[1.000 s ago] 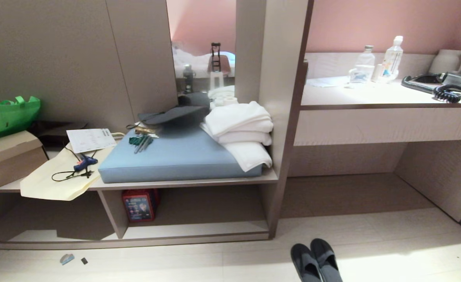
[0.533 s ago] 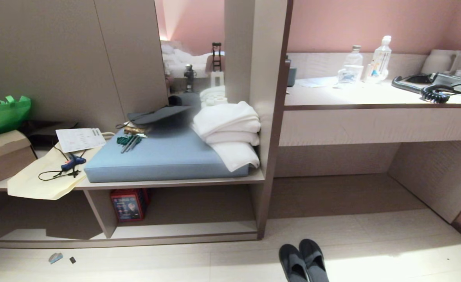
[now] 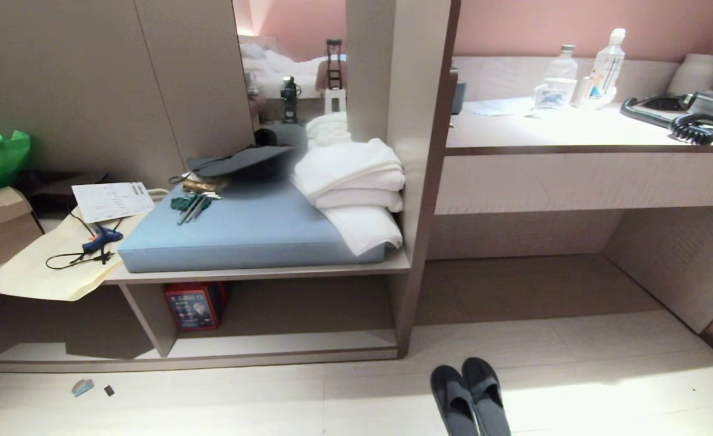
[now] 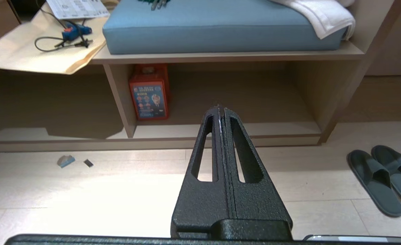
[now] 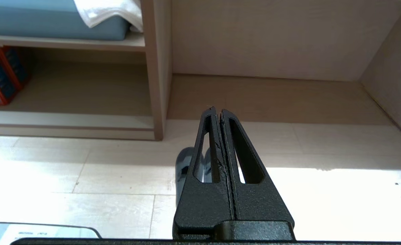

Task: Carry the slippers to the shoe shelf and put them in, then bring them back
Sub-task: Pick up the slippers on the floor

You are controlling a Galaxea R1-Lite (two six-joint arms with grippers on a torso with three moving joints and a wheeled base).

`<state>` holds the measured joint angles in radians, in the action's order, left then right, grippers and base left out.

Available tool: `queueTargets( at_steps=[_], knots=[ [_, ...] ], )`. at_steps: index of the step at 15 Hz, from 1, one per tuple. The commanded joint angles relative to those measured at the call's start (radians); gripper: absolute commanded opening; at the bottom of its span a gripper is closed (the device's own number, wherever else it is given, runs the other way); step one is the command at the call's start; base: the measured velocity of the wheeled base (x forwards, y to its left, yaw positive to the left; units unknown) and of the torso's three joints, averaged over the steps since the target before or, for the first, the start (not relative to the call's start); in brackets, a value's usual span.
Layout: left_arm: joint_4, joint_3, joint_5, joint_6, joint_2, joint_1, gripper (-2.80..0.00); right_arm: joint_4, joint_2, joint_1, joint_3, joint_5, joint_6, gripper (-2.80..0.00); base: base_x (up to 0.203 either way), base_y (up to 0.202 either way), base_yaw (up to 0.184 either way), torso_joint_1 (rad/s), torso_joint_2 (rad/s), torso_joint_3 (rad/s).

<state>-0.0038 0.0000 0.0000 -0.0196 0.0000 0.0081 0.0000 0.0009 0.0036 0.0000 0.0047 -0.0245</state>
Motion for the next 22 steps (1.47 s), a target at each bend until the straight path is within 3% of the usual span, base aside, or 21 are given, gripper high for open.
queueTargets(
  at_steps=[1, 22],
  knots=[
    [-0.001, 0.000, 0.000, 0.000, 0.002, 0.001, -2.80, 0.000, 0.001, 0.001, 0.000, 0.000, 0.000, -2.80, 0.000, 0.000, 0.000, 0.002, 0.00, -0.193],
    [-0.001, 0.000, 0.000, 0.000, 0.002, 0.000, -2.80, 0.003, 0.001, 0.001, -0.001, 0.000, -0.002, -2.80, 0.000, 0.000, 0.000, 0.004, 0.00, -0.198]
  ],
)
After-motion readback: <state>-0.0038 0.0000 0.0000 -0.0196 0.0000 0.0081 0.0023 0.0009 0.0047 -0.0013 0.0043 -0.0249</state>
